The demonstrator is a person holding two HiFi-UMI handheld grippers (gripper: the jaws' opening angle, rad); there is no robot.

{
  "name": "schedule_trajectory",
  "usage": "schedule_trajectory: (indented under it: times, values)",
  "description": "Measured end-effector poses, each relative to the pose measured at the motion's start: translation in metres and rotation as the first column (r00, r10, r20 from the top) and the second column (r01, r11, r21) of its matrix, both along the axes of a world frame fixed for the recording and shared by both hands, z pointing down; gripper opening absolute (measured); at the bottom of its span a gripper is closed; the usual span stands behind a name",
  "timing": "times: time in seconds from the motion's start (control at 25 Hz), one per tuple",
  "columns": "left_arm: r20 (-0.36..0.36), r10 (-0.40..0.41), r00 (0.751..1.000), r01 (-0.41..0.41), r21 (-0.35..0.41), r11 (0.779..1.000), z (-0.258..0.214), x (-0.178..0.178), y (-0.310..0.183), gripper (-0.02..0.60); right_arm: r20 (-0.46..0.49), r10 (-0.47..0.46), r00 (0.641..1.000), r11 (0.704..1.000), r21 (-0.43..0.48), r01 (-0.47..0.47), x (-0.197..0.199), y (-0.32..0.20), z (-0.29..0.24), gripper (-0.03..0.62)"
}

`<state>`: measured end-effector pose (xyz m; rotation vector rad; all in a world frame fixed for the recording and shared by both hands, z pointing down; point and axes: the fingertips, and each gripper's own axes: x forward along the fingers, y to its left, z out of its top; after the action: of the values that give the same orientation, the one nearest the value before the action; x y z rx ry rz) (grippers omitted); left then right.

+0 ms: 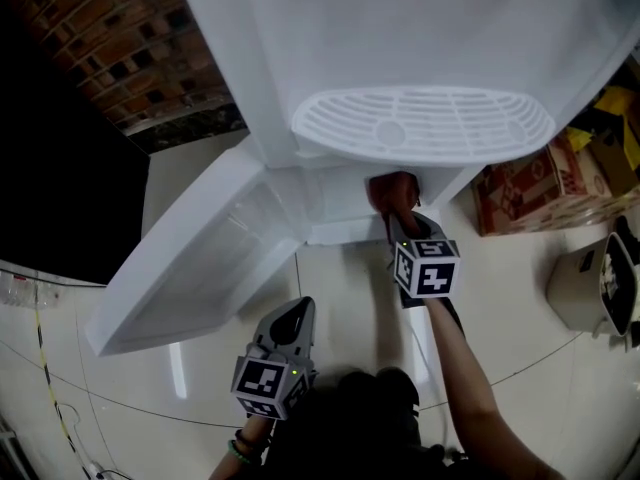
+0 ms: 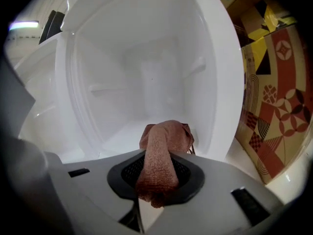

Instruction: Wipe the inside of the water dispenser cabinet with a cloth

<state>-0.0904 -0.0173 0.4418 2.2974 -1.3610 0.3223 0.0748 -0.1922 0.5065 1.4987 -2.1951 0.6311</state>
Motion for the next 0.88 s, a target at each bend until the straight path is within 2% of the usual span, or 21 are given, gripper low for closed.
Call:
schedule_trajectory:
  times: [0.16, 0.32, 0.4, 0.52, 0.6, 0.68, 0.76, 0.88]
  values:
    - [0.008, -0.004, 1.000, 0.004, 0.003, 1.000, 0.000, -0.001, 0.000, -0.021, 0.016, -0.028, 0.999, 0.999, 0.029, 0.028, -0.008, -0.004, -0.013, 0.074]
    - [0.018, 0.004, 1.000, -0.004, 0.002, 1.000, 0.000, 0.000, 0.001, -0.021, 0.134, -0.085, 0.987, 0.979, 0.193, 0.058, -0.035, -0.017, -0.087, 0.074]
    - [0.019, 0.001, 1.000, -0.001, 0.001, 1.000, 0.000, -0.001, 0.001, -0.021, 0.164, -0.149, 0.975, 0.946, 0.311, 0.092, -0.053, -0.020, -0.133, 0.074]
    - [0.021, 0.000, 1.000, 0.000, 0.002, 1.000, -0.001, -0.001, 0.001, -0.020, 0.198, -0.237, 0.951, 0.880, 0.459, 0.123, -0.078, -0.019, -0.192, 0.074]
    - [0.024, 0.004, 1.000, -0.004, 0.001, 1.000, -0.001, 0.000, 0.002, -0.021, 0.217, -0.289, 0.932, 0.843, 0.520, 0.140, -0.092, -0.018, -0.218, 0.074]
    - [0.027, 0.006, 1.000, -0.006, -0.001, 1.000, -0.001, 0.000, 0.003, -0.021, 0.216, -0.335, 0.917, 0.820, 0.547, 0.171, -0.106, -0.019, -0.229, 0.074]
    - [0.028, 0.003, 1.000, -0.003, -0.002, 1.000, -0.001, -0.001, 0.004, -0.021, 0.205, -0.358, 0.911, 0.824, 0.527, 0.206, -0.117, -0.020, -0.222, 0.074]
    - [0.029, -0.005, 1.000, 0.005, -0.001, 1.000, -0.002, -0.004, 0.005, -0.020, 0.190, -0.363, 0.912, 0.858, 0.450, 0.248, -0.126, -0.017, -0.188, 0.074]
